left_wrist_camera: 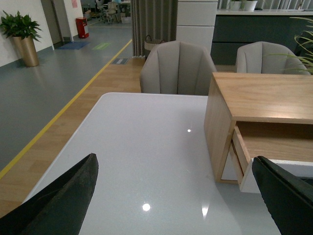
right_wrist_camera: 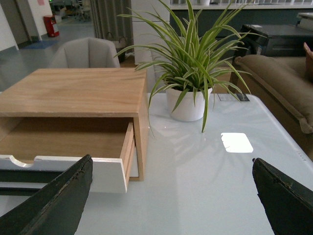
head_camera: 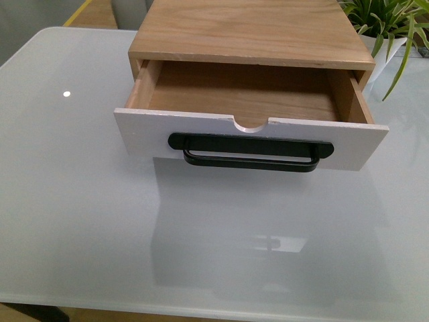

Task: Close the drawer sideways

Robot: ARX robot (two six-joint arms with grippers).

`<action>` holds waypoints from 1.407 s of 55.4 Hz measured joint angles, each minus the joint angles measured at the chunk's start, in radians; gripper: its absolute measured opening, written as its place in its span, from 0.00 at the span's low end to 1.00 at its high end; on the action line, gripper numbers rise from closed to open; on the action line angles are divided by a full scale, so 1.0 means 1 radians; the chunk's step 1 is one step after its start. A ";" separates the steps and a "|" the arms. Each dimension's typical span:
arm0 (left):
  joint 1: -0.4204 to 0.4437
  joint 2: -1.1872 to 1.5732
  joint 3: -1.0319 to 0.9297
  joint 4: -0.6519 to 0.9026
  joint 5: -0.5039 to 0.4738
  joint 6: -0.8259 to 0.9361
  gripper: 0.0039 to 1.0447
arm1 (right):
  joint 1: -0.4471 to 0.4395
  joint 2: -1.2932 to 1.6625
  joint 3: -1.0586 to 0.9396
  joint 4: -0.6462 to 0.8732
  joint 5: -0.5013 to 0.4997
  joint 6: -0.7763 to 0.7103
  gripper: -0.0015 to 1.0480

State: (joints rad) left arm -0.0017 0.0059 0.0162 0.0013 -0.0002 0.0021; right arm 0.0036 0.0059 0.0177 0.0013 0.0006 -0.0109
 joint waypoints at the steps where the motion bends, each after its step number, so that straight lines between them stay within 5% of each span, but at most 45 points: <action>1: 0.000 0.000 0.000 0.000 0.000 0.000 0.92 | 0.000 0.000 0.000 0.000 0.000 0.000 0.91; 51: 0.001 0.002 0.001 -0.002 0.005 0.000 0.92 | 0.000 0.000 0.000 0.000 0.000 0.000 0.91; 57: 0.057 0.155 0.100 -0.252 0.218 0.024 0.92 | 0.007 0.128 0.073 -0.178 0.034 -0.014 0.91; 61: 0.061 0.256 0.126 -0.271 0.283 0.055 0.92 | 0.010 0.257 0.101 -0.169 0.026 -0.056 0.91; 78: -0.018 0.978 0.264 0.195 0.474 0.402 0.92 | 0.069 0.925 0.260 0.250 -0.084 -0.468 0.91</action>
State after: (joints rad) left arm -0.0200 0.9844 0.2798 0.1967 0.4736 0.4046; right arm 0.0723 0.9306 0.2775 0.2516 -0.0834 -0.4789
